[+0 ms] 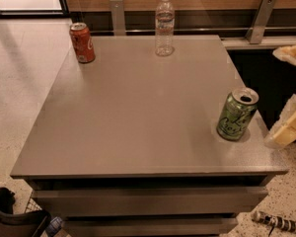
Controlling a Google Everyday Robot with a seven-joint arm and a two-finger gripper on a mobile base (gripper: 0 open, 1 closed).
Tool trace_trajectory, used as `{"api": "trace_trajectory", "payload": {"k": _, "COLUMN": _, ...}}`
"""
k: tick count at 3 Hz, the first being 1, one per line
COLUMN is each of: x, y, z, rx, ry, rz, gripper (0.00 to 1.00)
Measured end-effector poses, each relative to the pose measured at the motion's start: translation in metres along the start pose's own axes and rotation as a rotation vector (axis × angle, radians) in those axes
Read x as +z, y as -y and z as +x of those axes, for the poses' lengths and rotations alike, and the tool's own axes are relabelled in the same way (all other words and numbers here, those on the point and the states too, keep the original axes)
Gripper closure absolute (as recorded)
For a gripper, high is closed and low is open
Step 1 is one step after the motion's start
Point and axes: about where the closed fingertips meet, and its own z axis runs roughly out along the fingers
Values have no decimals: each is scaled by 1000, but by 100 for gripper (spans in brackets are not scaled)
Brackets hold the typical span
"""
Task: Move green can near coke can
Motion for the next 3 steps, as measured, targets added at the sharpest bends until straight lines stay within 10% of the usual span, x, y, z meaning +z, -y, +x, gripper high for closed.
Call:
{"api": "trace_trajectory", "payload": {"k": 2, "x": 84, "y": -5, "z": 63, "rx": 138, "ry": 407, "rz": 73, "gripper": 0}}
{"api": "trace_trajectory", "payload": {"k": 3, "x": 74, "y": -8, "z": 68, "rx": 210, "ry": 552, "rz": 108, "gripper": 0}}
